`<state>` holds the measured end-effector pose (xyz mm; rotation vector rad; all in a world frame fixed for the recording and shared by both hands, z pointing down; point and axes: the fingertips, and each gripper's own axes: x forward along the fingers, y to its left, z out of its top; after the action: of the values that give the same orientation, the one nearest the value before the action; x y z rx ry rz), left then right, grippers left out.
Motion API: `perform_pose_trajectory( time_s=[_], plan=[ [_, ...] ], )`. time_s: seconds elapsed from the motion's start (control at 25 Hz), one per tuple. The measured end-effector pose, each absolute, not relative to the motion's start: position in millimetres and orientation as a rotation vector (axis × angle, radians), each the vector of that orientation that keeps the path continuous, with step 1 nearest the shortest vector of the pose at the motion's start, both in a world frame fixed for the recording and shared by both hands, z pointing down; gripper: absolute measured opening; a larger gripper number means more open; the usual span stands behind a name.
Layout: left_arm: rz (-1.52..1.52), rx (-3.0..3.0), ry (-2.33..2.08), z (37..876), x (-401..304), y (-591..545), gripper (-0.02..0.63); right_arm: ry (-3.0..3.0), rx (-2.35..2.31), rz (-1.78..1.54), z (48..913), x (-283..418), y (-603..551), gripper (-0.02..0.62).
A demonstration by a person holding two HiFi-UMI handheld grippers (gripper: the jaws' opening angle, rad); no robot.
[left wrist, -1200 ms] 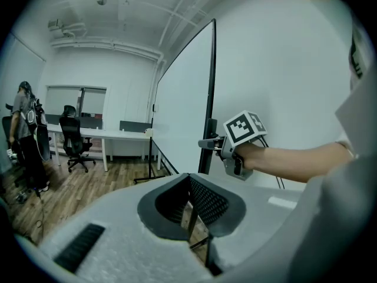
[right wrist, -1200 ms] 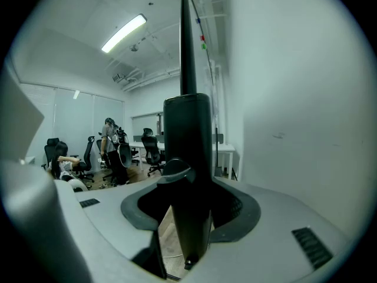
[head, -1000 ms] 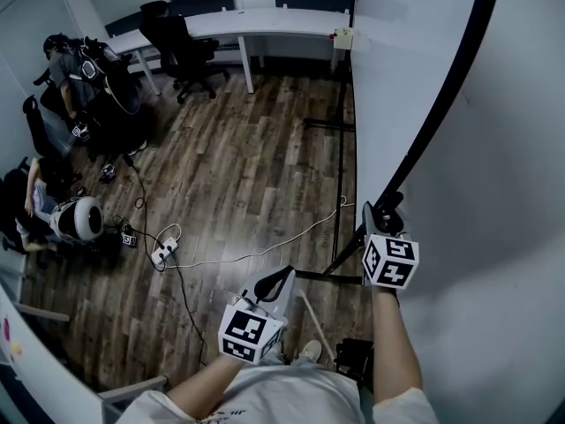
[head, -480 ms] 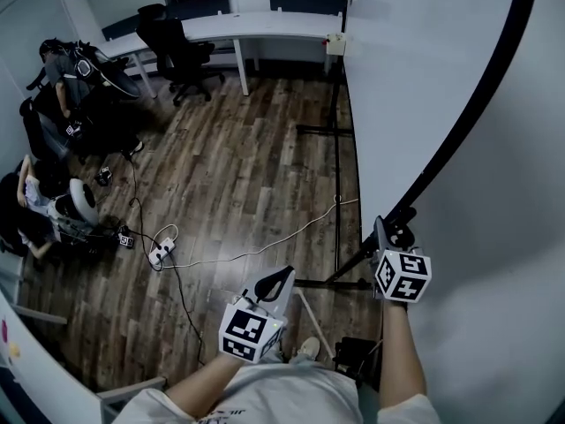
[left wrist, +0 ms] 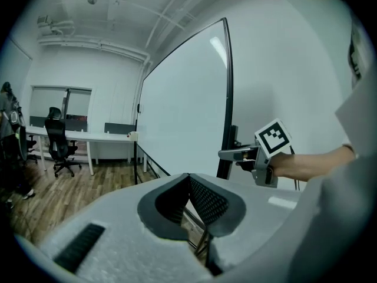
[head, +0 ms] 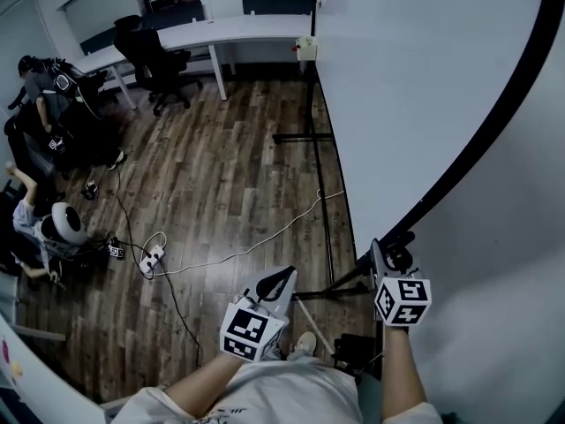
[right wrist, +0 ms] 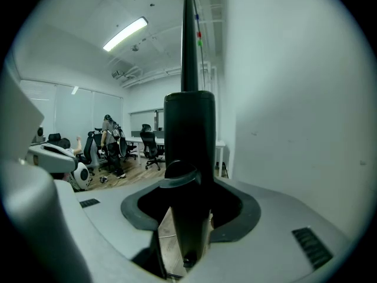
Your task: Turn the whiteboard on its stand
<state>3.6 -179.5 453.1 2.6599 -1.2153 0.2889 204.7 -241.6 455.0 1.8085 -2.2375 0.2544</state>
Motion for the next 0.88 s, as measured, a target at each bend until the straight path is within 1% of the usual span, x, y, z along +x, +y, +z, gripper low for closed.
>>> perform_pose_trajectory(
  time_s=[0.36, 0.56, 0.88],
  plan=[
    [0.301, 2.724, -1.114, 454, 31, -157, 0.011, -2.255, 1.791, 0.267, 457, 205, -172, 0.186],
    [0.3, 2.743, -1.068, 453, 46, -150, 0.011, -2.256, 1.785, 0.27, 459, 208, -155, 0.186],
    [0.275, 2.746, -1.044, 447, 49, -142, 0.011, -2.247, 1.797, 0.266, 456, 206, -145, 0.186]
  ],
)
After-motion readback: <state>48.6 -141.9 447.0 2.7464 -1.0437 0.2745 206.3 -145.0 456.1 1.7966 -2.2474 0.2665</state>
